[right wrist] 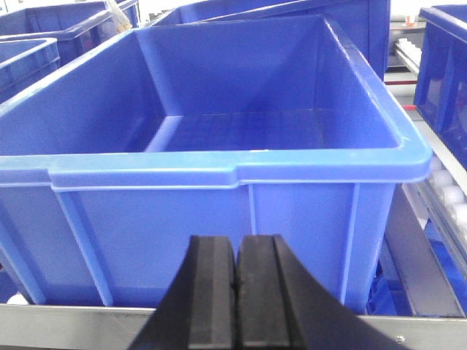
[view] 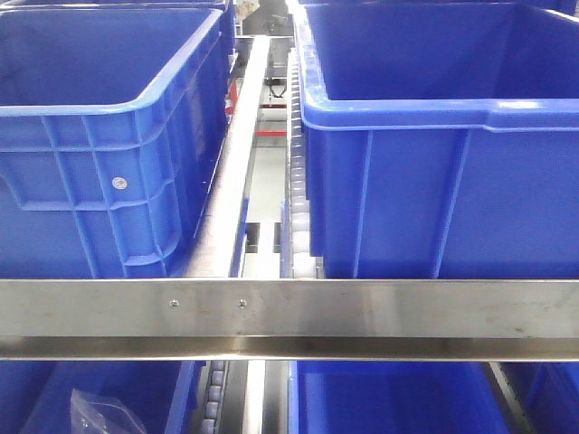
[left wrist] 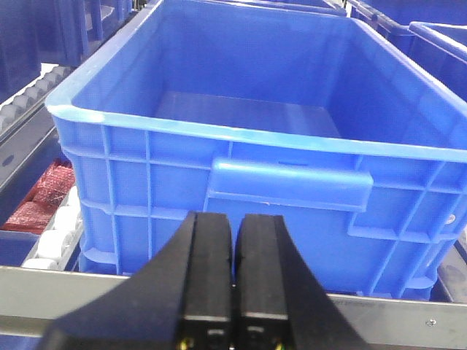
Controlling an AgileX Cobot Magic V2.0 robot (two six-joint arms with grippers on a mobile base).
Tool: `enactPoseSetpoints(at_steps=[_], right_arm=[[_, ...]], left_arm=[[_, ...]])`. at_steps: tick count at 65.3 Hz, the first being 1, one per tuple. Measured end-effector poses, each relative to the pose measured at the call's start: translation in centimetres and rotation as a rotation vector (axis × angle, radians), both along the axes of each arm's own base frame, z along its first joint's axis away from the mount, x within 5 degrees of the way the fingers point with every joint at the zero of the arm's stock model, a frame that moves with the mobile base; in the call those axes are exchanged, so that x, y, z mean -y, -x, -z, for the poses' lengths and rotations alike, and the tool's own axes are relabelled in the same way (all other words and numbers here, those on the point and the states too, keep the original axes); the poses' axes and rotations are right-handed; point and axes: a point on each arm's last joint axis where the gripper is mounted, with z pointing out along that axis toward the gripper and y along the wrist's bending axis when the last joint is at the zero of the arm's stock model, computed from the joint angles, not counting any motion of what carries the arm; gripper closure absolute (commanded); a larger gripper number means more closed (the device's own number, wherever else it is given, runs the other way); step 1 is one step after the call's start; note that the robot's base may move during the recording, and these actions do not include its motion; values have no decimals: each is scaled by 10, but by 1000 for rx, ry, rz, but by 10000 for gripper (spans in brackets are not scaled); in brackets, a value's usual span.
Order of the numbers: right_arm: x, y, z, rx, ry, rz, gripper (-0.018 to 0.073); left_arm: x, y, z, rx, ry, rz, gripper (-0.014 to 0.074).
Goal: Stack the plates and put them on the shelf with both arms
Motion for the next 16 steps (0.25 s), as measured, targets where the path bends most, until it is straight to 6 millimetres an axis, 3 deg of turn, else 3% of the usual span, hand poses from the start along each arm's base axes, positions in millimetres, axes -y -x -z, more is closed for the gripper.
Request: enactPoseSetpoints(at_steps=[16], right_arm=[[0, 0, 0, 0, 0, 0, 503]], left_arm=[[0, 0, 0, 0, 0, 0, 511]])
